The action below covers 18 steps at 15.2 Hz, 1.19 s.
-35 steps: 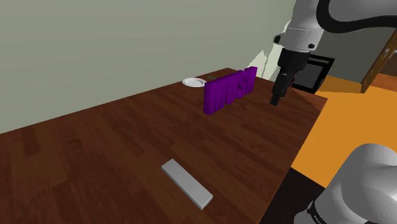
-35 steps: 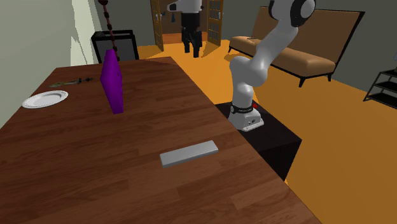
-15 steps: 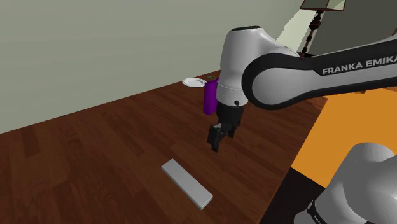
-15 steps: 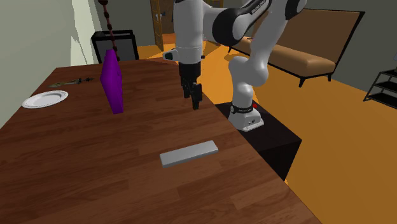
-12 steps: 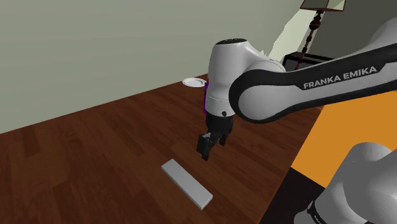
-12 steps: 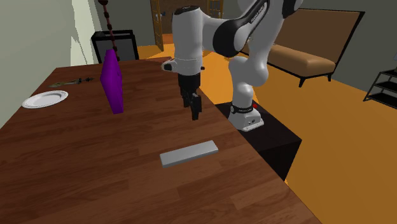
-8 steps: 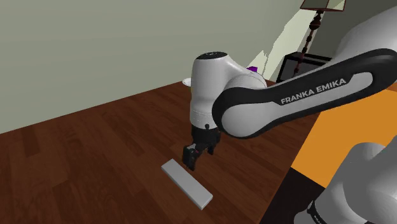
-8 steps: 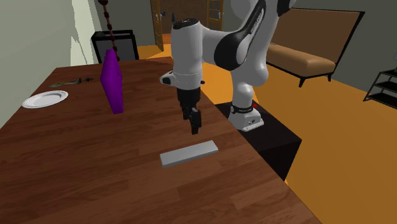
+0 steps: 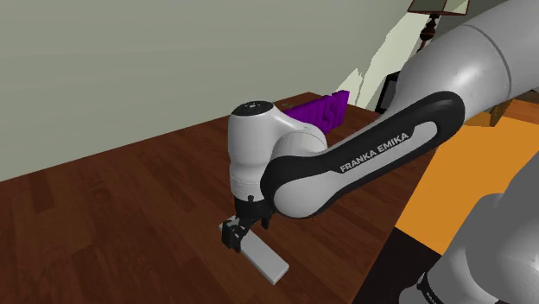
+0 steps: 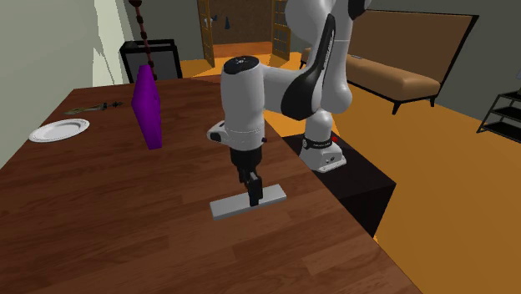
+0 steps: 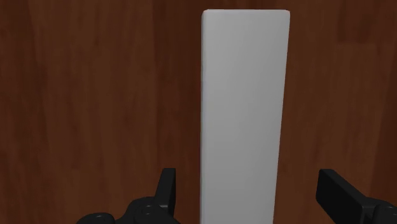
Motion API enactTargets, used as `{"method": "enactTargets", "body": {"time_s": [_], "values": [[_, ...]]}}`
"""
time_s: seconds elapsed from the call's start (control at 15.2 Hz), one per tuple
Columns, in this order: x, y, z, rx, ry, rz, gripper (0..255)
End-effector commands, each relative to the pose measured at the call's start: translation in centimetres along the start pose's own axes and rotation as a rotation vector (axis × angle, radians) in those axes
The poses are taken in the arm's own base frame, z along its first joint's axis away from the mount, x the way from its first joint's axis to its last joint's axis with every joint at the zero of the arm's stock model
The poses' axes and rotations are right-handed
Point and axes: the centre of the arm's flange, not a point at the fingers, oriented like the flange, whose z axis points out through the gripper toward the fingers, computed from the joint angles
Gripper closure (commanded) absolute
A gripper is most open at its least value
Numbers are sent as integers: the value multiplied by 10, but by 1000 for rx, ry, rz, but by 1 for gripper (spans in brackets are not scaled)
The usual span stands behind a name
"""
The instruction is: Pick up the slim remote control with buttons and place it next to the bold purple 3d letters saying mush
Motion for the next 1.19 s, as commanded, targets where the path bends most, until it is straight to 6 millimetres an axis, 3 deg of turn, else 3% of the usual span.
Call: {"method": "enactTargets", "body": {"time_s": [0.0,0.2,0.73,0.79,1.12], "values": [[1,0,11,0,0,0,0],[1,0,29,0,0,0,0],[1,0,29,0,0,0,0],[1,0,29,0,0,0,255],[1,0,29,0,0,0,255]]}}
